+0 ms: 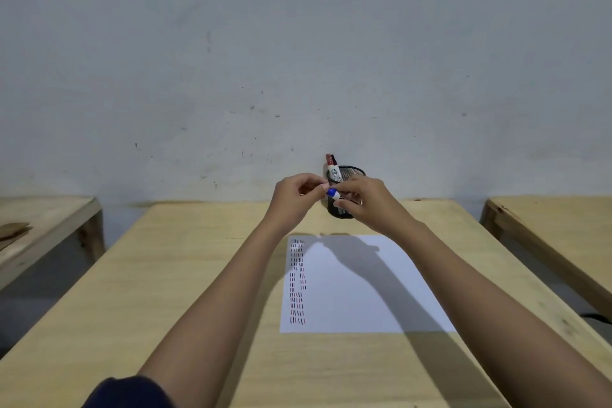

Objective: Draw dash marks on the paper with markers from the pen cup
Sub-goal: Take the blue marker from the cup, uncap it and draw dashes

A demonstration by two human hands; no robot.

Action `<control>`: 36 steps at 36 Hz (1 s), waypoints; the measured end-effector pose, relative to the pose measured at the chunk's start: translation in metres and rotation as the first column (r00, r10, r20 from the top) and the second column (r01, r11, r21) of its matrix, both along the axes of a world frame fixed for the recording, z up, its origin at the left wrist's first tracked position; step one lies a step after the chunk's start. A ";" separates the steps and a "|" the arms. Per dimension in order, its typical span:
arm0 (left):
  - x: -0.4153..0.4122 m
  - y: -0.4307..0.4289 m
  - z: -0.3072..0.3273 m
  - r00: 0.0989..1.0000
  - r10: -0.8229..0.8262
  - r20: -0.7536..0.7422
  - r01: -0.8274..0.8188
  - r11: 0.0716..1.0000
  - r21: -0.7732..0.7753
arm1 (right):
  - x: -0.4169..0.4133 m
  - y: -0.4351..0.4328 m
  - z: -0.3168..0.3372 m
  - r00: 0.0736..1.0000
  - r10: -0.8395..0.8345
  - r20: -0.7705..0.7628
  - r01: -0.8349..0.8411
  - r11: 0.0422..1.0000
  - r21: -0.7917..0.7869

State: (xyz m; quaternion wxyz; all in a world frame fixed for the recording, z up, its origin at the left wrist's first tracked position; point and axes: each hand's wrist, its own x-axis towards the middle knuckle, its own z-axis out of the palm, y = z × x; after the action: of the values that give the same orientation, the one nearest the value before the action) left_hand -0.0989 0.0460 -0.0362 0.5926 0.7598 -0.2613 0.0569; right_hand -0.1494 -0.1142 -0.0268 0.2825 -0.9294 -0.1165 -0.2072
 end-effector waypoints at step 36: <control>-0.011 0.020 -0.032 0.998 0.028 -0.060 -0.030 0.999 -0.030 | -0.002 0.040 -0.045 0.982 0.185 -0.040 0.059 -0.098 0.993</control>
State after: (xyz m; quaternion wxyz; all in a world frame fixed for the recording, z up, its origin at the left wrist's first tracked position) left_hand -0.1097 0.0656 -0.0684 0.6109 0.7556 -0.2318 0.0469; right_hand -0.1512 -0.0743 -0.0719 0.8948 -0.4223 0.0549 -0.1342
